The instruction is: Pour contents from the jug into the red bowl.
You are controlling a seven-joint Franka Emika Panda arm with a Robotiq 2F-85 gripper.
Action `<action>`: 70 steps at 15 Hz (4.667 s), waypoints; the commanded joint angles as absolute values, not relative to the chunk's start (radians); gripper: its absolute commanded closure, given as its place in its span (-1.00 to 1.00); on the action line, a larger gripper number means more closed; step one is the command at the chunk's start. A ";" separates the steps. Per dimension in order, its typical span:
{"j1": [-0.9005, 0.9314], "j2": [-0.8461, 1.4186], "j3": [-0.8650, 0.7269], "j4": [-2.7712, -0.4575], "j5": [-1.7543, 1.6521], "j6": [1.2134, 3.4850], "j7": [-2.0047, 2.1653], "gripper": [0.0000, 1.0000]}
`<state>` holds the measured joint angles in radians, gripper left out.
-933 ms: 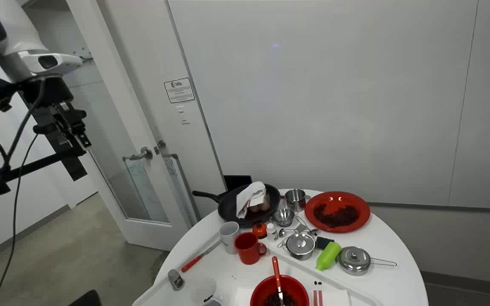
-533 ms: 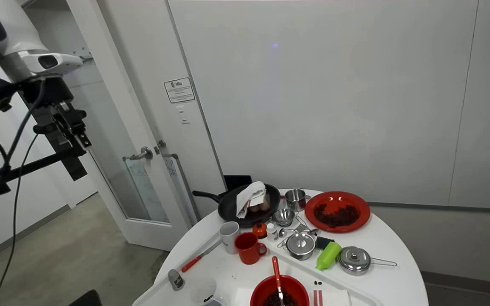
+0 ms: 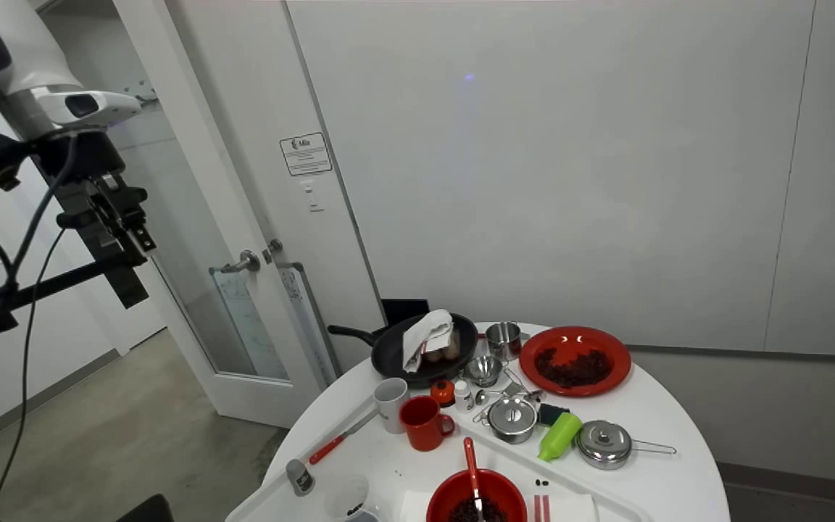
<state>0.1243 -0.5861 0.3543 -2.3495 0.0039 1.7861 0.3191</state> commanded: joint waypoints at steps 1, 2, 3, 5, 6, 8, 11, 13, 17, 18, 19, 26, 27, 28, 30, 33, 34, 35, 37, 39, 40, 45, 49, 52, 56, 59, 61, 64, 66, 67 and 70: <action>0.116 -0.561 0.354 -2.338 -0.019 1.806 0.398 -1.00; 0.094 -0.546 0.361 -2.334 -0.032 1.830 0.451 -1.00; 0.070 -0.519 0.359 -2.331 -0.044 1.867 0.500 -1.00; 0.021 -0.449 0.353 -2.320 -0.079 1.951 0.579 -1.00; -0.010 -0.399 0.357 -2.309 -0.112 1.989 0.628 -1.00; -0.069 -0.290 0.361 -2.283 -0.211 2.053 0.734 -1.00; -0.147 -0.101 0.366 -2.209 -0.329 2.054 0.838 -1.00; -0.164 0.022 0.351 -2.147 -0.356 2.026 0.876 -1.00; -0.041 0.170 0.178 -2.080 -0.295 1.991 0.892 -1.00; -0.026 0.190 0.151 -2.082 -0.274 1.986 0.897 -1.00; -0.013 0.205 0.127 -2.092 -0.256 1.982 0.908 -1.00; 0.038 0.180 0.069 -2.276 -0.014 1.993 0.935 -1.00; 0.043 0.219 0.052 -2.212 -0.069 1.989 0.919 -1.00; 0.048 0.219 0.050 -2.226 -0.063 1.992 0.920 -1.00; 0.054 0.220 0.045 -2.221 -0.064 1.992 0.920 -1.00; 0.072 0.255 0.031 -2.188 -0.087 1.937 1.015 -1.00; 0.079 0.307 0.018 -2.167 -0.092 1.945 1.092 -1.00; 0.082 0.348 0.008 -2.159 -0.092 1.986 1.142 -1.00; 0.092 0.435 -0.018 -2.145 -0.090 2.072 1.244 -1.00; 0.107 0.526 -0.049 -2.117 -0.085 2.113 1.336 -1.00; 0.115 0.571 -0.066 -2.099 -0.082 2.121 1.379 -1.00; 0.140 0.737 -0.126 -2.010 -0.066 2.092 1.541 -1.00; 0.126 0.749 -0.119 -2.022 -0.065 2.112 1.512 -1.00; 0.127 0.767 -0.119 -2.000 -0.064 2.105 1.516 -1.00; 0.146 0.756 -0.135 -2.005 -0.070 2.098 1.567 -1.00; 0.166 0.761 -0.155 -1.998 -0.083 2.091 1.634 -1.00; 0.174 0.758 -0.164 -2.000 -0.086 2.093 1.669 -1.00; 0.182 0.758 -0.174 -1.996 -0.093 2.094 1.711 -1.00; 0.175 0.746 -0.167 -2.010 -0.117 2.122 1.668 -1.00; 0.175 0.735 -0.167 -2.026 -0.144 2.156 1.636 -1.00; 0.170 0.709 -0.167 -2.058 -0.220 2.259 1.561 -1.00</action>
<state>0.1648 0.7555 -0.1601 -2.0064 -0.1600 2.1704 1.6289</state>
